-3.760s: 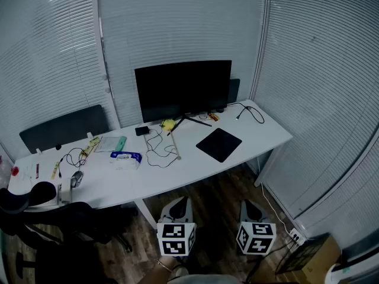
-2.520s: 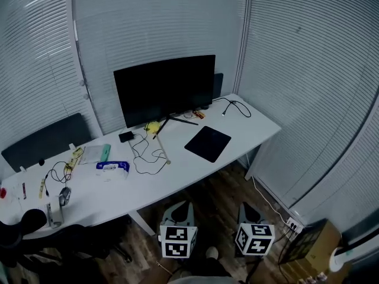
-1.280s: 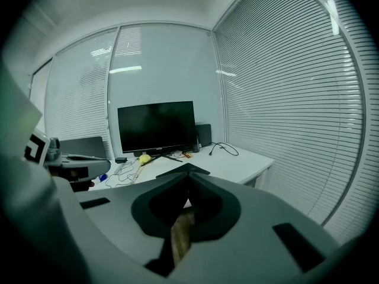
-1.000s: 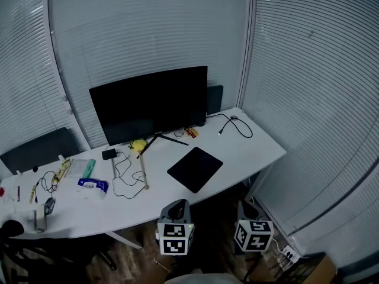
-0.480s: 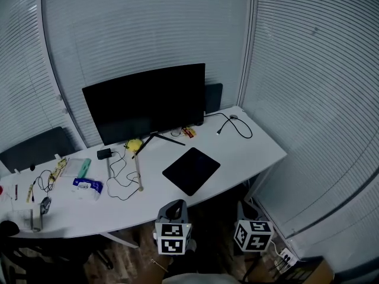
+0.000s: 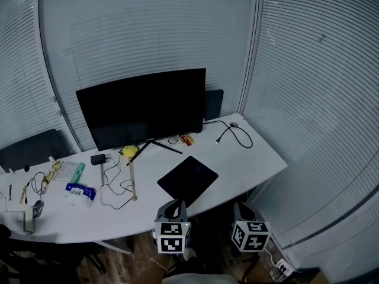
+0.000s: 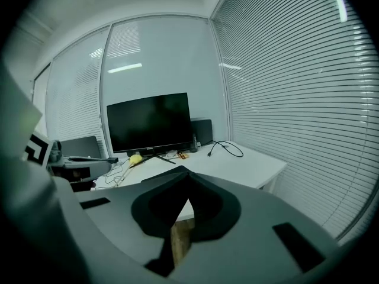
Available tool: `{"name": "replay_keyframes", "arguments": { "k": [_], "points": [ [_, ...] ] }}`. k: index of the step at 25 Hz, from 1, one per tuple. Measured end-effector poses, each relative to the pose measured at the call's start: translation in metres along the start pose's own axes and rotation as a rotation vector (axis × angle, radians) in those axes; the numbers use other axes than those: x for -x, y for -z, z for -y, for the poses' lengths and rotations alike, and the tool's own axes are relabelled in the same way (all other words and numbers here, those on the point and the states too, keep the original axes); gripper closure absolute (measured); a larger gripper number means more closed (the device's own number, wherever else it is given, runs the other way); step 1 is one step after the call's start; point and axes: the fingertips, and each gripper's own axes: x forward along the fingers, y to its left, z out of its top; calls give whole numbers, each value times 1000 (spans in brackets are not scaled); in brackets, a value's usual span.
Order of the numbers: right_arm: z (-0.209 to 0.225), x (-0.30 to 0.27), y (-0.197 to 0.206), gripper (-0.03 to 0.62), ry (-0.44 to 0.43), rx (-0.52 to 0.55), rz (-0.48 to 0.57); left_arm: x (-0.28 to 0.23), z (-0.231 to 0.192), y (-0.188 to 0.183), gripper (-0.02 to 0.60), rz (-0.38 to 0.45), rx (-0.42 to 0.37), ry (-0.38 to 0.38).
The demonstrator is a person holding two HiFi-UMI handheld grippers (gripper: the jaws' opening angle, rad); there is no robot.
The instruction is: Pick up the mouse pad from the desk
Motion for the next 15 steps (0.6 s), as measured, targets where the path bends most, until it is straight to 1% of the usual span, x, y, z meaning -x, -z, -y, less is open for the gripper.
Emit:
{"name": "replay_keyframes", "arguments": {
  "k": [7,15],
  "points": [
    [15,-37,-19,562,-17,4,-13,-36,-1,-11,565,-7,9,-11],
    [18,-82,-43,562,-57,29,-21,-70,-25,-28,565,-7,26,-68]
  ]
}}
